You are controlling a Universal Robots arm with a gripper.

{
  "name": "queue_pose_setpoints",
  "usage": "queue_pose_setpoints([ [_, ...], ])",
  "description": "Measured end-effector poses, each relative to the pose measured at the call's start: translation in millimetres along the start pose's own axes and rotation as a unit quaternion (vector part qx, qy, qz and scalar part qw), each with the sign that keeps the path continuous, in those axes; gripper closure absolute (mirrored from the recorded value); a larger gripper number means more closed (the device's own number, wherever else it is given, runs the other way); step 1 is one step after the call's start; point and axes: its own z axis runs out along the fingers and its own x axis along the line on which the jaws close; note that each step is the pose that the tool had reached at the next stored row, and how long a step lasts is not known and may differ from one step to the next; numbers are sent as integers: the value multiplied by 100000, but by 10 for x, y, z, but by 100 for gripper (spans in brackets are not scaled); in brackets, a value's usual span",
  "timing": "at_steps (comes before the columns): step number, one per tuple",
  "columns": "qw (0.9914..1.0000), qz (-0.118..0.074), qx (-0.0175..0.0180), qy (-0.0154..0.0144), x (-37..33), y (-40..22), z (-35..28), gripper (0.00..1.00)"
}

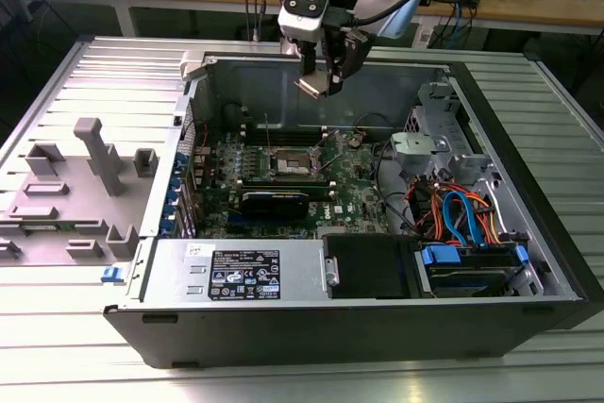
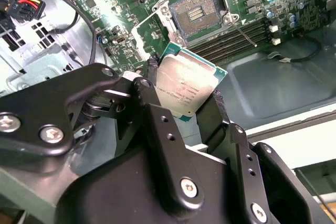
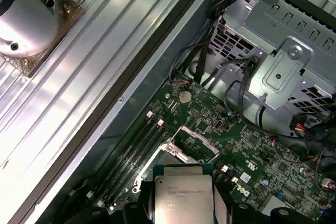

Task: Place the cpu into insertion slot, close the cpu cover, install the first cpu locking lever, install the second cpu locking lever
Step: 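Place the cpu into insertion slot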

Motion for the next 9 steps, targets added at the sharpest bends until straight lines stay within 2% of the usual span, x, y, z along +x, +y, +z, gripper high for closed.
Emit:
queue_pose_setpoints([
  [1,99993,1163,-22,-106,0,0,2,46],
  [6,99990,1380,-26,-126,0,0,3,46],
  [9,99927,3793,-77,-342,0,-1,8,46],
])
